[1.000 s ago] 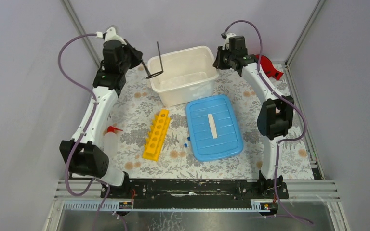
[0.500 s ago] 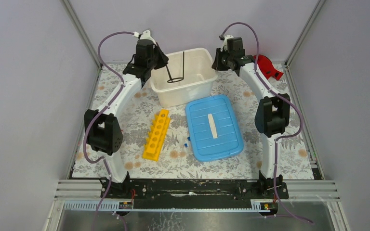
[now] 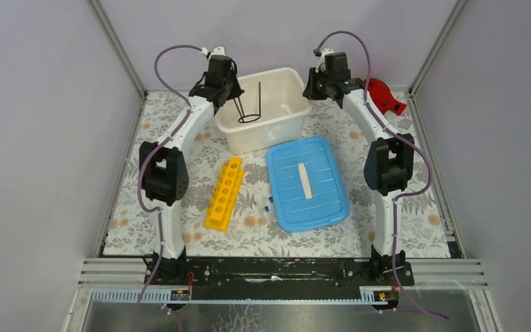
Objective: Organize the chemistry lab equipment
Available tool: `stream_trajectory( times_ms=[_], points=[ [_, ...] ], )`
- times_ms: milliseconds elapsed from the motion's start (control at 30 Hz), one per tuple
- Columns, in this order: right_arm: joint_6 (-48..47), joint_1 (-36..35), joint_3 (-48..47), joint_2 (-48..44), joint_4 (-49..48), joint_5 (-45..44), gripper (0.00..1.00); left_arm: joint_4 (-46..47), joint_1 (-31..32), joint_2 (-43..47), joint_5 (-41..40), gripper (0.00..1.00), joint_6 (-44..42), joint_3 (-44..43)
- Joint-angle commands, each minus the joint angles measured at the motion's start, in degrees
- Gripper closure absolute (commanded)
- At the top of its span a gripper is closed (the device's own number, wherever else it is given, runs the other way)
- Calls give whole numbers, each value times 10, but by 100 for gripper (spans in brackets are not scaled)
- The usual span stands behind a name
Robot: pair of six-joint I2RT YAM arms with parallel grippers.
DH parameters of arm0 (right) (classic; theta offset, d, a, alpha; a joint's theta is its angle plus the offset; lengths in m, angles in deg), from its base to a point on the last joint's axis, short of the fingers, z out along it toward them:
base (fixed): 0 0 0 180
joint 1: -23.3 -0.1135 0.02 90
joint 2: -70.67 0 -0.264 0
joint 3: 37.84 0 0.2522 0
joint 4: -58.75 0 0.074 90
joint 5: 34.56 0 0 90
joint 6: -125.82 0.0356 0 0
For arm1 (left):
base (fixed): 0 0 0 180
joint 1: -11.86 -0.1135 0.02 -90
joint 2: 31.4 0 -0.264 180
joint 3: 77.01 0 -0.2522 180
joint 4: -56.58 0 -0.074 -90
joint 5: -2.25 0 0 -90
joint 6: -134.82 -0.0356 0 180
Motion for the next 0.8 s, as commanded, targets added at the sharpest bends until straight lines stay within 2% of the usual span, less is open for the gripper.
stream_trajectory(
  times_ms=[0, 333, 533, 767],
  points=[
    [-9, -2, -29, 17, -3, 2, 100, -52, -10, -39, -33, 93, 12, -47],
    [-9, -2, -43, 41, -1, -4, 100, -51, -34, -73, -7, 72, 25, -43],
    [-7, -2, -36, 46, -7, -3, 100, -45, -40, -74, 7, 53, 28, -36],
    [-7, -1, -37, 44, -13, -15, 100, 19, -40, 3, 28, 39, 44, -3]
  ],
)
